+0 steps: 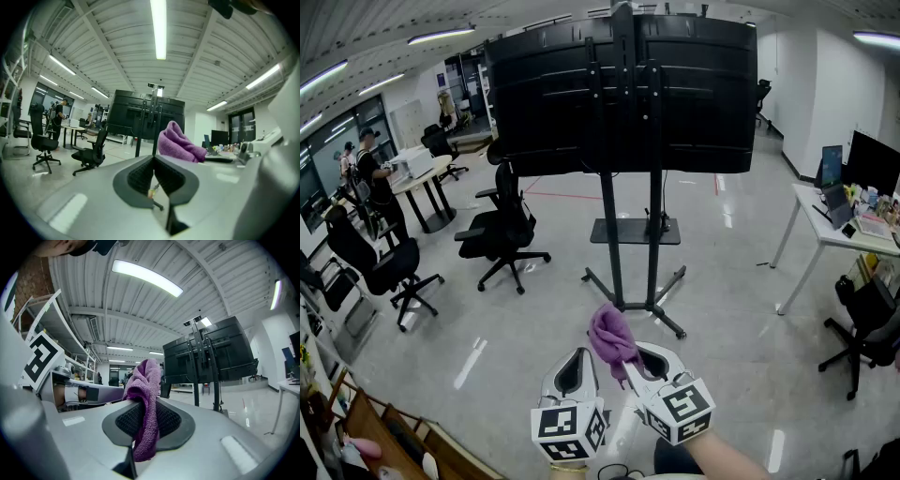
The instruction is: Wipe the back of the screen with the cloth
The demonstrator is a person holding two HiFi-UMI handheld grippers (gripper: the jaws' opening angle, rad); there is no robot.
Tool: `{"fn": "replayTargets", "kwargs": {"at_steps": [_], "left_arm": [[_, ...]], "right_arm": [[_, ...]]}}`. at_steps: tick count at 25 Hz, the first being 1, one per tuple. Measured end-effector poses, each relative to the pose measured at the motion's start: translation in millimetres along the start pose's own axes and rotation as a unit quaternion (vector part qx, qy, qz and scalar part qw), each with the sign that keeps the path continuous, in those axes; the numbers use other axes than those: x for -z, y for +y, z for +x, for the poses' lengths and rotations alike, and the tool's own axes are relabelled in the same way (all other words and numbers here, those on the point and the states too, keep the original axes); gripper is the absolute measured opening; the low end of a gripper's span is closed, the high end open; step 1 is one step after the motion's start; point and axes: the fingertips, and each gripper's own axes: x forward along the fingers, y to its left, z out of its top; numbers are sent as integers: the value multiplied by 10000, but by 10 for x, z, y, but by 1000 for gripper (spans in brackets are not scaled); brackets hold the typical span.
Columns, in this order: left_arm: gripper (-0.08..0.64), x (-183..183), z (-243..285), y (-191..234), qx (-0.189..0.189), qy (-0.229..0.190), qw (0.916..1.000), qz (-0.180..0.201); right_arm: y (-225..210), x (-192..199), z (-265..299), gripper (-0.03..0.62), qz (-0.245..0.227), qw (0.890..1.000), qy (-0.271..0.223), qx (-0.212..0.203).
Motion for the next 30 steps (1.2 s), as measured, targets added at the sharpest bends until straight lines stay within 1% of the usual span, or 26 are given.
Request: {"fn": "replayTargets", "kwargs": {"at_steps": [4,8,11,14,20,25,30], "left_arm": [[8,40,490,-137,148,109,9998,-23],[8,13,1172,-361,355,143,9993,0],[8,-137,1842,-586,500,66,9987,19],[8,-337,2517,-844,619,-31,9981,49],[8,-685,3716,-1324,801,-238,9964,128],[8,-738,4560,-1627,980,-209,9947,212],[8,-836,5375,-1765,1068,-188,9936,309]], "right_arm": [[-516,18,146,51,70,9997,55,242],[-1243,-33,318,51,101,9984,-12,556],[-1906,-125,523,51,-20,9974,43,717],[-2599,-239,731,51,-42,9965,75,826],[-3861,-613,1135,51,-251,9942,-149,1032],[-4699,-772,1467,51,-294,9913,-262,1256],[-5399,-962,1885,51,-357,9882,-406,1431]]}}
